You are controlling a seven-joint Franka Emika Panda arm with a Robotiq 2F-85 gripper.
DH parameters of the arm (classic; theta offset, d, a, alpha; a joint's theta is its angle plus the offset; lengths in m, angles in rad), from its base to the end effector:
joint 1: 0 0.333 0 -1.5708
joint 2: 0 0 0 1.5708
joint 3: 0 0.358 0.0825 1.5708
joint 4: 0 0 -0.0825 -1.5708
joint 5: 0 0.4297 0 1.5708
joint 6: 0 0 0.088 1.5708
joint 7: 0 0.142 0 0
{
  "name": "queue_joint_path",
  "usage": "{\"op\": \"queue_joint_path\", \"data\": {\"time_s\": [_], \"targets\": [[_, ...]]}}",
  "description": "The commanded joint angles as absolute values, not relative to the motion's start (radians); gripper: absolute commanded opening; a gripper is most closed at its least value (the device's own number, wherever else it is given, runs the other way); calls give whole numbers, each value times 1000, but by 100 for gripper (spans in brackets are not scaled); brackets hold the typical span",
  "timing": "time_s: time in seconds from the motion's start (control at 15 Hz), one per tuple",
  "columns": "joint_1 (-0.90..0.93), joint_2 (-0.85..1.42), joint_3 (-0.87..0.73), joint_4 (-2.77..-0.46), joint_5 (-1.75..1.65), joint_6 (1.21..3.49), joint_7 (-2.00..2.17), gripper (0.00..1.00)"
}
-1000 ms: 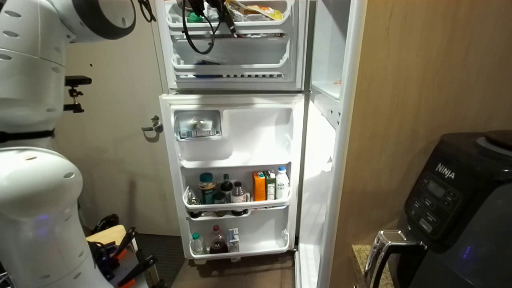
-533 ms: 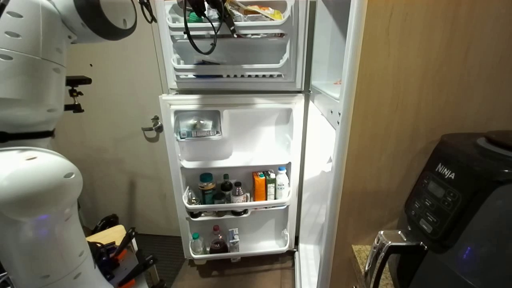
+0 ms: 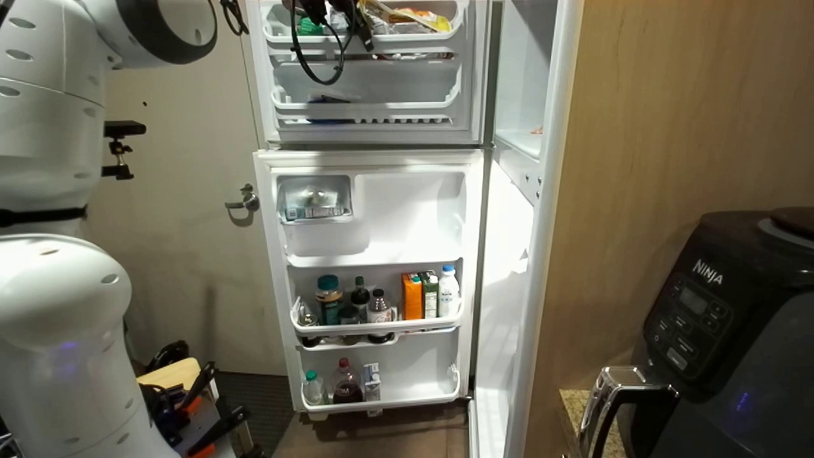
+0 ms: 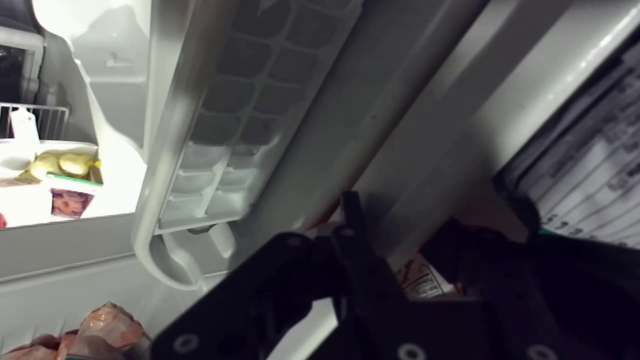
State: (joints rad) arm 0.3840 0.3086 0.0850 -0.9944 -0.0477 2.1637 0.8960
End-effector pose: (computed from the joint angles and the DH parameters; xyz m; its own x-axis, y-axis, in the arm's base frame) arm 0.6724 0.3197 0.8171 0.7029 -0.5158 0.4898 -0.1791 -0.7948 -0.5799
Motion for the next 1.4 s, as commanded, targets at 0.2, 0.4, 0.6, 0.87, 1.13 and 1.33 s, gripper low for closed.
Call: {"op": "queue_joint_path", "data": {"time_s": [0.2, 0.4, 0.6, 0.87, 1.13, 1.33], "targets": [[353, 222, 83, -1075, -31, 2075, 847, 8], [340, 195, 74, -1096, -32, 2038, 845, 7], [331, 163, 63, -1129, -34, 2021, 842, 6], [322, 115, 59, -1181, -20, 2023, 805, 52], [320, 55, 56, -1238, -9, 2028, 747, 78], [323, 13, 52, -1262, -16, 2038, 712, 97]]}}
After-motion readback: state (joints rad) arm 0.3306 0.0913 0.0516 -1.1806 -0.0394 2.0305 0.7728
